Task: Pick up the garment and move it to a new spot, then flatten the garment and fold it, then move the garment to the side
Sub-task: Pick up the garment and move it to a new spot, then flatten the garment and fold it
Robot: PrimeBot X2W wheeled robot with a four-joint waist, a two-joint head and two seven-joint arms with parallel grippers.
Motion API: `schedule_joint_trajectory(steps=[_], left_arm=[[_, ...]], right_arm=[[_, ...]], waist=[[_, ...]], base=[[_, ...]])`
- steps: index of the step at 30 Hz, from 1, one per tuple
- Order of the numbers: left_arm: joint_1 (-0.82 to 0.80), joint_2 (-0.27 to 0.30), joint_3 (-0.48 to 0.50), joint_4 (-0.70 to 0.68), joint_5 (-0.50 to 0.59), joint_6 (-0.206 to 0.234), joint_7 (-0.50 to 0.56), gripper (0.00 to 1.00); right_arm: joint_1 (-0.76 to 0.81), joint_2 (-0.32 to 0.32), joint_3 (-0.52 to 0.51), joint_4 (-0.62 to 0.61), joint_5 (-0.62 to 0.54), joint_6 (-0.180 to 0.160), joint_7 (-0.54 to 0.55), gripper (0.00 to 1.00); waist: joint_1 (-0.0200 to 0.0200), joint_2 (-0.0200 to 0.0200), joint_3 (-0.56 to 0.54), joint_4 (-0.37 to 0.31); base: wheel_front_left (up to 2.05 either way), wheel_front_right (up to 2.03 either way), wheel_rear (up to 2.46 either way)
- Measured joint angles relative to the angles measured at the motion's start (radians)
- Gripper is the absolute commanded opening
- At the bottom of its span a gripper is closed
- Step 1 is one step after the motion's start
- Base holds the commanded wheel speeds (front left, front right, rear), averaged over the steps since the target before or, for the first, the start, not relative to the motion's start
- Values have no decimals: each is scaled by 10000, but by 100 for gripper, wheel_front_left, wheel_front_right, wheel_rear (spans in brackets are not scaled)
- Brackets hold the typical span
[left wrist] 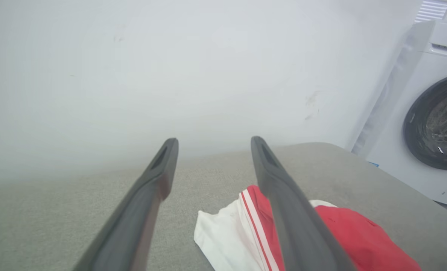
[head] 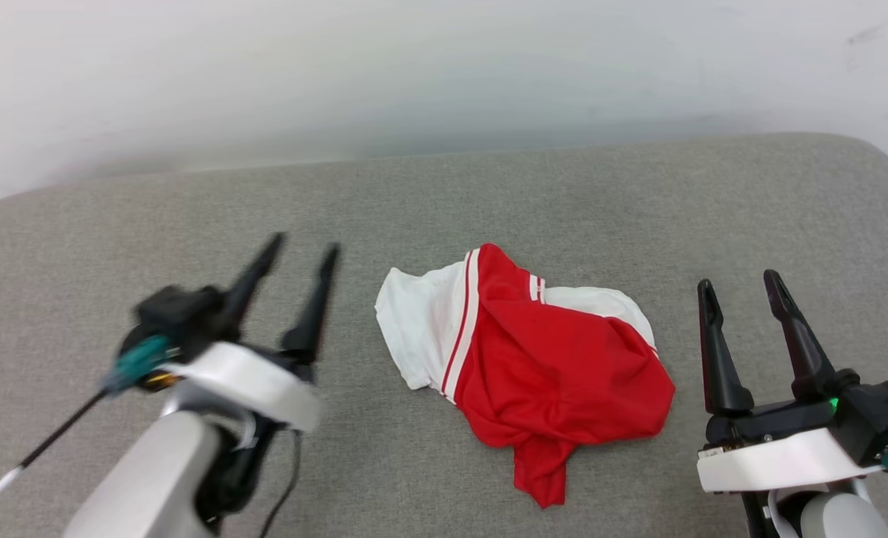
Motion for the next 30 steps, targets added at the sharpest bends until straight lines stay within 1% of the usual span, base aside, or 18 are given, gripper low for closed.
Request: schedule_joint_trajectory(steps=[3,5,8,10,12,15,19,23,25,27,30], left_arm=[[1160,-10,1532,-905,238,249,0,100],[1970,-134,2374,-1419,556,251,0,100],[3075,-548,3557,-2104,941,-67,0,100],[3724,-890,4036,-2360,1277,-437,0,100],[4210,-1197,4320,-2435,1718,-761,0,100],[4632,-1693,4485,-2374,2190,-1120,0,100],[4758,-2222,4665,-2151,2591,-1409,0,100],[4753,-2424,4832,-1969,2746,-1549,0,100],[4730,-2378,4715,-1778,2738,-1580,0,100],[4669,-2132,4320,-1532,2661,-1626,6,100],[4203,-1733,3827,-1356,2293,-1628,420,100]], right_arm=[[76,-2,8,-15,15,-2,0,100],[86,0,33,-23,48,0,0,100],[128,2,35,15,362,0,0,100],[237,0,52,59,462,-2,0,100],[305,-2,102,96,485,-2,0,100],[345,2,196,132,362,0,0,100],[442,0,253,146,332,-2,0,100],[435,0,316,150,318,-2,0,100],[427,0,334,148,301,-2,0,100],[419,0,326,125,288,-2,0,100],[364,2,303,65,234,-2,0,100]], waist=[[0,0,-60,123],[0,0,-62,145],[0,0,-72,135],[0,0,-91,131],[1,0,-117,159],[0,0,-161,198],[0,0,-198,194],[1,0,-205,128],[0,0,-191,84],[0,0,-130,37],[0,0,45,-47]], base=[[0,0,0],[0,0,0],[0,0,0],[0,0,0],[0,0,0],[0,0,0],[0,0,0],[0,0,0],[0,0,0],[0,0,0],[0,0,0]])
